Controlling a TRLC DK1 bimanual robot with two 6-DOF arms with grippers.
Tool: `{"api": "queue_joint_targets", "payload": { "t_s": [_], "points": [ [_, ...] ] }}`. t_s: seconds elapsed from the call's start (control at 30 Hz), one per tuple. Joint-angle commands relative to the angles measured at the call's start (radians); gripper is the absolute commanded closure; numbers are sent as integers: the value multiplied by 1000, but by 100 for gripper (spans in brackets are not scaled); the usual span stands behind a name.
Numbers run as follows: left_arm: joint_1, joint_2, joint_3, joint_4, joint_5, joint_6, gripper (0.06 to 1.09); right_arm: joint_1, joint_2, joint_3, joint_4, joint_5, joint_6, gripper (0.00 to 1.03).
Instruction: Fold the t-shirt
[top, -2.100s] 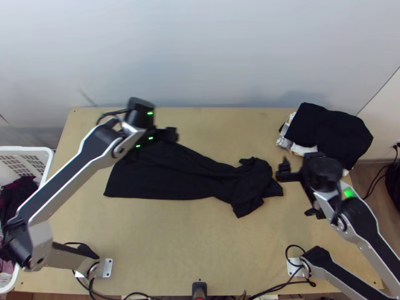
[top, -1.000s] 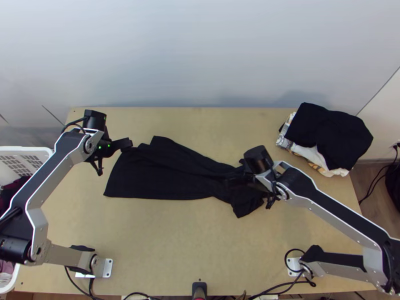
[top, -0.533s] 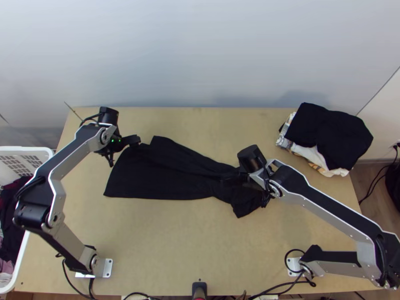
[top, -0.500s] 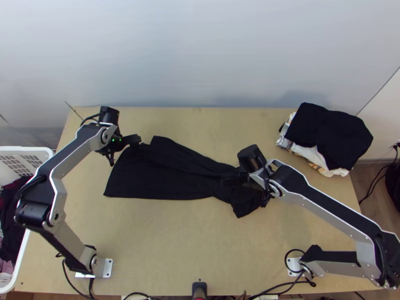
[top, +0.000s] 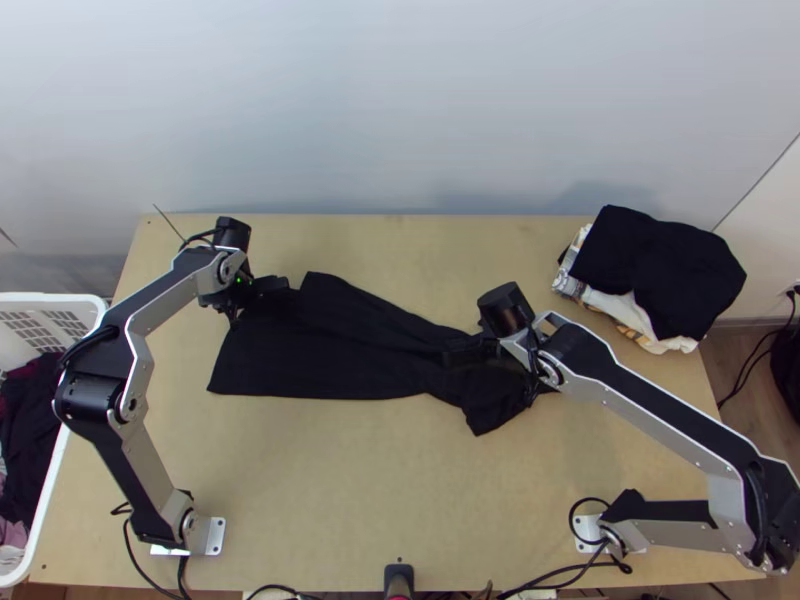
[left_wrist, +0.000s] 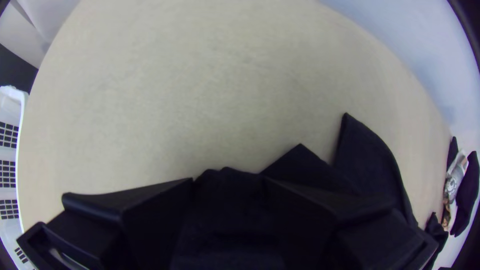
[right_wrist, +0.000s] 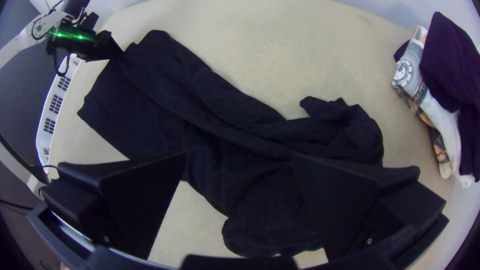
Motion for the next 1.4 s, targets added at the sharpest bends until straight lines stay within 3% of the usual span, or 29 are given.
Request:
{"api": "queue_joint_targets", "payload": {
  "t_s": [0.0,0.17,0.6,0.93,1.17,1.2,1.27,1.37],
  "points": [
    [-5,7,-21,14,-20,9,59,2,11,11,-10,-1,-5,5],
    [-13,-31,-62,87,-67,40,105,15,14,9,-25,-1,-14,5],
    [-45,-132,-61,55,-80,35,104,132,128,-14,-14,-12,-24,5],
    [-70,-194,-82,26,-80,28,104,88,227,-23,92,10,-39,14],
    [-76,-215,-108,23,-80,26,104,57,220,-40,150,60,-59,60],
    [-76,-221,-112,23,-80,26,104,57,217,-41,151,73,-65,69],
    [-76,-226,-116,23,-80,28,104,57,214,-41,159,103,-86,96],
    [-73,-230,-119,21,-80,29,104,58,211,-47,159,125,-94,100]
  ]
}}
